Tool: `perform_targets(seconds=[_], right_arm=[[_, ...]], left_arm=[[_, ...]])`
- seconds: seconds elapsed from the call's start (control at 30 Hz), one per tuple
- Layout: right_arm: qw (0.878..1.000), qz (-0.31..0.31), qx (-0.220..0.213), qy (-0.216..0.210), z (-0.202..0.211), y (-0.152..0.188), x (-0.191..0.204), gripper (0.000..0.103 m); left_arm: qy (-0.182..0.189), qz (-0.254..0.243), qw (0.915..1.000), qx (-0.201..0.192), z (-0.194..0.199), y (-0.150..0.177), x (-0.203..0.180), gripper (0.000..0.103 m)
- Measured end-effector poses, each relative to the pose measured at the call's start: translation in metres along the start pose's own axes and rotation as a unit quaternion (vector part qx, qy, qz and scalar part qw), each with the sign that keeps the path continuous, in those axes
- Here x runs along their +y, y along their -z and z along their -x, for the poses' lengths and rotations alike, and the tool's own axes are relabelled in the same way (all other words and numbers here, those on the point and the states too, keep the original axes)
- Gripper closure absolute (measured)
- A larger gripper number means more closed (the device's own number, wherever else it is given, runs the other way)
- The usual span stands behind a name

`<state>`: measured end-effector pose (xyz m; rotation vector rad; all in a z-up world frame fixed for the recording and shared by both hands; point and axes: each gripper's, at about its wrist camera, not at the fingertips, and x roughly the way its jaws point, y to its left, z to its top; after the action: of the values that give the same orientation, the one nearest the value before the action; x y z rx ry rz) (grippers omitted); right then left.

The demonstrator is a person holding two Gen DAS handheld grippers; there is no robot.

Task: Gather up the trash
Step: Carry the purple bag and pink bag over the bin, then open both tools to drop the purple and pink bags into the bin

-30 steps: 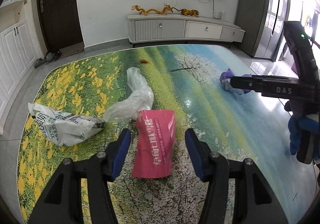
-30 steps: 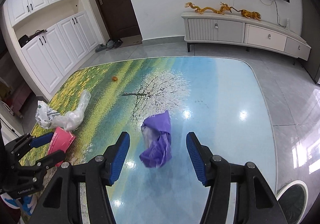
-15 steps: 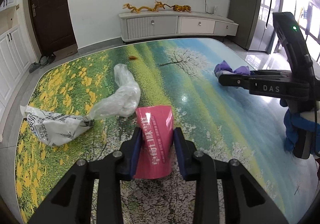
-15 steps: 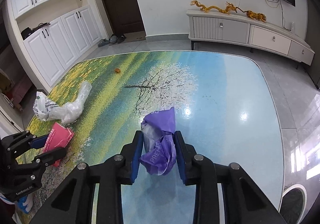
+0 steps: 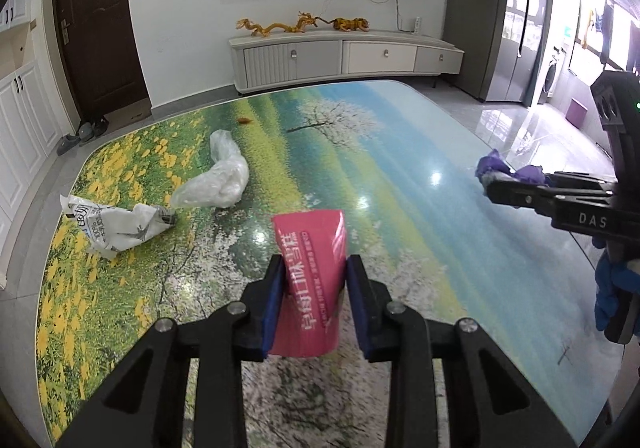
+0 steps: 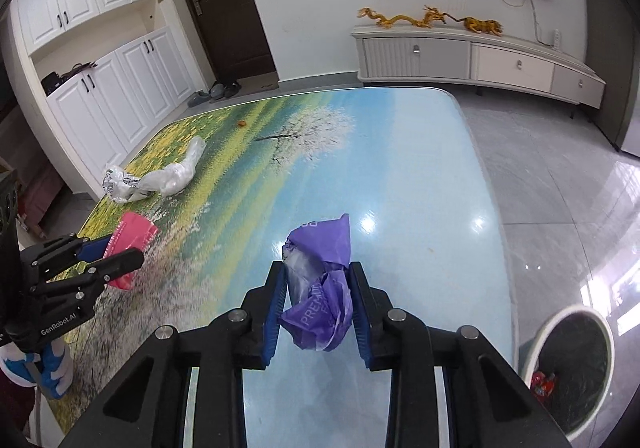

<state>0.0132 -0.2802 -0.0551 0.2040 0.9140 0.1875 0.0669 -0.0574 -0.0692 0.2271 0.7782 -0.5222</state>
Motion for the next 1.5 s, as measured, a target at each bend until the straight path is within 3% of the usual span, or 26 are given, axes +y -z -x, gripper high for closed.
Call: perform_targets(seconds=[0.63,0.9,1.2,1.5], right_arm=[[0.998,-0.021,-0.048,0.027,0.094,0.054,-0.003,0.074],[0.996,-0.037,-0.065,0.046,0.119,0.069,-0.025,0.074],[0.988,-0.093,-0.075,0.099,0.151,0.085,-0.112,0.074],[0.974,-0.163,-0.056,0.151,0.152,0.108,-0.216,0.074]], left_arm=[[-0.01,0.011,0.9994,-0.033,0.059,0.019,-0.028,0.074],[-0.008,-0.012,0.9993,-0.034,0.07,0.014,-0.049,0.074],[0.041,-0.078,0.9957,-0.028,0.051,-0.034,-0.128,0.074],[0.12,-0.157,0.9803,0.004,-0.007,-0.089,-0.26,0.074]])
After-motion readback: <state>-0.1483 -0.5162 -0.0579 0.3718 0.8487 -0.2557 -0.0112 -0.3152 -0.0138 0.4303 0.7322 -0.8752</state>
